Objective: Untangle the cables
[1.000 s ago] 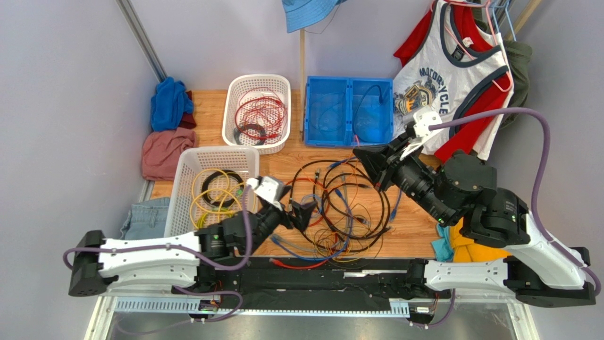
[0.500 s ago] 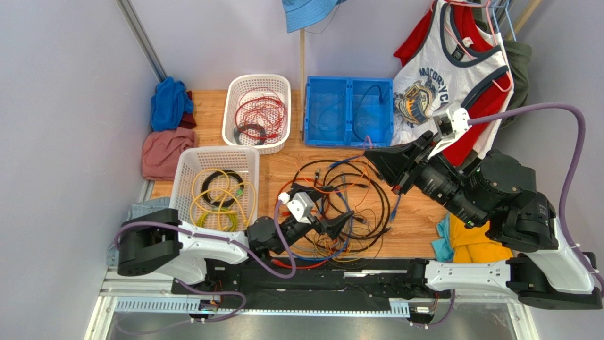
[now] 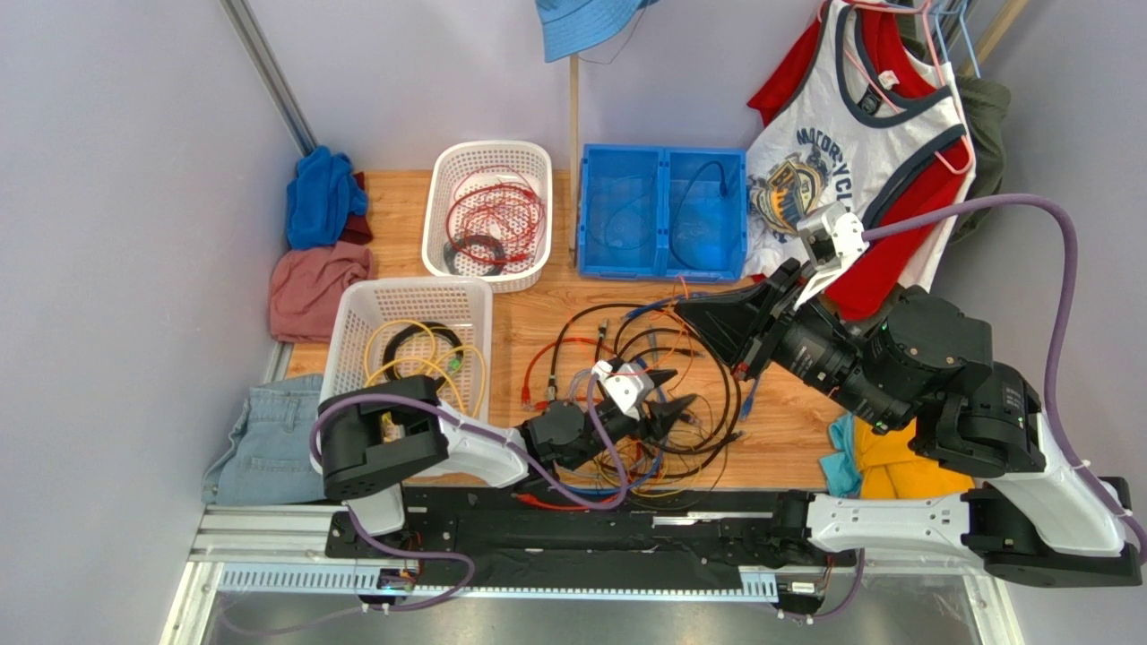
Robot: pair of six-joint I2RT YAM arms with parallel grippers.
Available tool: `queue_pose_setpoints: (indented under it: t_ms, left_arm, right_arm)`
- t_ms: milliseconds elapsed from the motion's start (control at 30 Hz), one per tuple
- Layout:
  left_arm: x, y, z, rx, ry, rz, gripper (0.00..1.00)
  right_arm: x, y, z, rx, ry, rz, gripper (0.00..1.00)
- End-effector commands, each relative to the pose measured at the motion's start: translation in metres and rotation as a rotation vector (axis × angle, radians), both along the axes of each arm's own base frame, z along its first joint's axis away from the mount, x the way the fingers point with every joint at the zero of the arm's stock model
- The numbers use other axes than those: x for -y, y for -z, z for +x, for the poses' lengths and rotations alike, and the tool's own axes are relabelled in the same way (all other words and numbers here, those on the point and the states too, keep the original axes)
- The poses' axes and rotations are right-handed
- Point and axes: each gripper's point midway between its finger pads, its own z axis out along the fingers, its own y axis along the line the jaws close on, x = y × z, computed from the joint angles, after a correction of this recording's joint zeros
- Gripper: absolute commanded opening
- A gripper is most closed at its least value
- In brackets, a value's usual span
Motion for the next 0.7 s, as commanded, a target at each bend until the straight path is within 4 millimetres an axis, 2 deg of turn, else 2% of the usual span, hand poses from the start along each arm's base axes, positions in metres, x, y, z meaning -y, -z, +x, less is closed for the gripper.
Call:
queue_pose_setpoints:
  t_ms: [0, 33, 67, 100, 233, 300, 333, 367, 400, 433, 467, 500, 533, 567, 600, 667]
  left_arm:
    - [-0.010, -0.067, 0.016, 0.029, -0.019, -0.280, 0.44]
    - [-0.012, -0.068, 0.018, 0.031, -0.024, -0.281, 0.23]
    - [-0.014, -0.072, 0.018, 0.037, -0.025, -0.288, 0.07]
    - [-0.017, -0.076, 0.018, 0.037, -0.032, -0.296, 0.00]
    - [-0.028, -0.084, 0.017, 0.055, -0.050, -0.297, 0.00]
    - [-0.041, -0.099, 0.018, 0.054, -0.075, -0.322, 0.00]
    - [-0.046, -0.089, 0.019, 0.030, -0.091, -0.277, 0.00]
    - [-0.067, -0.112, 0.020, 0.020, -0.134, -0.320, 0.00]
    - [-0.078, -0.116, 0.023, -0.006, -0.171, -0.300, 0.00]
    - [-0.079, -0.086, 0.030, -0.110, -0.217, -0.128, 0.00]
    - [-0.104, -0.111, 0.033, -0.167, -0.271, -0.140, 0.00]
    - [-0.118, -0.109, 0.045, -0.278, -0.318, -0.121, 0.00]
    - [-0.134, -0.098, 0.047, -0.358, -0.373, 0.028, 0.00]
    - [-0.150, -0.107, 0.048, -0.390, -0.400, 0.035, 0.00]
    - [-0.163, -0.110, 0.052, -0.407, -0.434, 0.060, 0.00]
    - [-0.181, -0.127, 0.049, -0.396, -0.453, 0.097, 0.00]
  right_arm:
    - [0.005, -0.002, -0.005, -0.015, -0.013, 0.024, 0.00]
    - [0.005, 0.000, -0.004, -0.015, -0.010, 0.021, 0.00]
    - [0.007, 0.001, -0.004, -0.017, -0.005, 0.020, 0.00]
    - [0.010, 0.001, -0.003, -0.015, 0.005, 0.025, 0.00]
    - [0.013, 0.006, -0.003, -0.021, 0.012, 0.024, 0.00]
    - [0.020, 0.008, -0.002, -0.025, 0.033, 0.023, 0.00]
    - [0.026, 0.009, -0.002, -0.024, 0.047, 0.030, 0.00]
    - [0.031, 0.016, 0.000, -0.029, 0.066, 0.012, 0.00]
    - [0.039, 0.022, 0.005, -0.037, 0.112, 0.009, 0.01]
    - [0.054, 0.022, 0.004, -0.037, 0.140, 0.035, 0.03]
    - [0.058, 0.039, 0.010, -0.048, 0.183, 0.003, 0.05]
    - [0.064, 0.046, 0.011, -0.052, 0.204, 0.006, 0.11]
    - [0.069, 0.052, 0.011, -0.065, 0.222, 0.018, 0.18]
    - [0.075, 0.069, 0.013, -0.076, 0.249, 0.003, 0.27]
    - [0.075, 0.076, 0.013, -0.084, 0.253, 0.001, 0.42]
    - [0.075, 0.090, 0.014, -0.104, 0.262, -0.008, 0.55]
